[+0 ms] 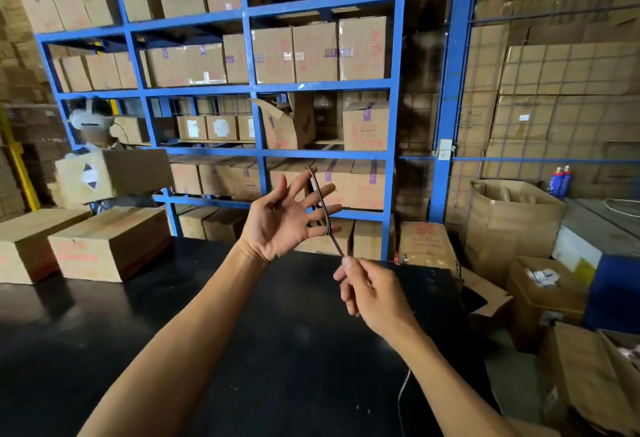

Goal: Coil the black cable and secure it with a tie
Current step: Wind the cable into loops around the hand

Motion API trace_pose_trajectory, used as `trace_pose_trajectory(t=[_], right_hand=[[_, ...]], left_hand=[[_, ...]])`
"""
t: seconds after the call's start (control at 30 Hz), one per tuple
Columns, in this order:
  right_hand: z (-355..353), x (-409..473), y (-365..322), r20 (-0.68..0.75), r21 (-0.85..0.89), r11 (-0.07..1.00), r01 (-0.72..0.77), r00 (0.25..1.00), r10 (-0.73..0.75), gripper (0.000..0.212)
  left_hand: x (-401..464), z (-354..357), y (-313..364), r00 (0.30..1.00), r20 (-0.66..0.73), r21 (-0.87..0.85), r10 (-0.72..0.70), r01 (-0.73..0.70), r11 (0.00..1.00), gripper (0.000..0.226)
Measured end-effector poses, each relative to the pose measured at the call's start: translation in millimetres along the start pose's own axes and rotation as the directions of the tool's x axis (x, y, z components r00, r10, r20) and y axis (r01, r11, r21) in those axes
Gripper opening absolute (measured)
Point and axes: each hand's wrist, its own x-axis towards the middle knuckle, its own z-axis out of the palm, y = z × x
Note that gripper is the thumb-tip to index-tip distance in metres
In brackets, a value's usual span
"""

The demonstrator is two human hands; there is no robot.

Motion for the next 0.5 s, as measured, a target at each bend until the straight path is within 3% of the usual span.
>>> trace_pose_trajectory(t=[0.1,0.23,0.4,0.5], right_hand=[[-7.3,-10.0,-3.6,0.023,0.106,0.986,-0.127,0.992,0.125,0.039],[-26.4,-14.2,-16.5,0.019,0.275,0.948,-0.158,0.987,0.159,0.044],[-62.8,11.9,-70.6,-0.026,0.476,0.873,-0.11,0.99,0.139,0.038],[-88.7,39.9,-107.9,-0.068,0.475,0.878,-0.054,0.993,0.098,0.033]], left_hand=[[-2.7,-8.5,4.6,0.993,-0.12,0.031,0.019,-0.015,0.999,0.059],[-8.3,-21.5,9.1,0.97,-0.244,0.077,0.017,0.002,0.997,0.051],[-16.5,-26.2,2.3,0.94,-0.321,0.212,-0.114,0.189,0.959,0.049],[-22.6,-20.0,-7.2,0.923,-0.312,0.314,-0.226,0.325,0.892,0.053]])
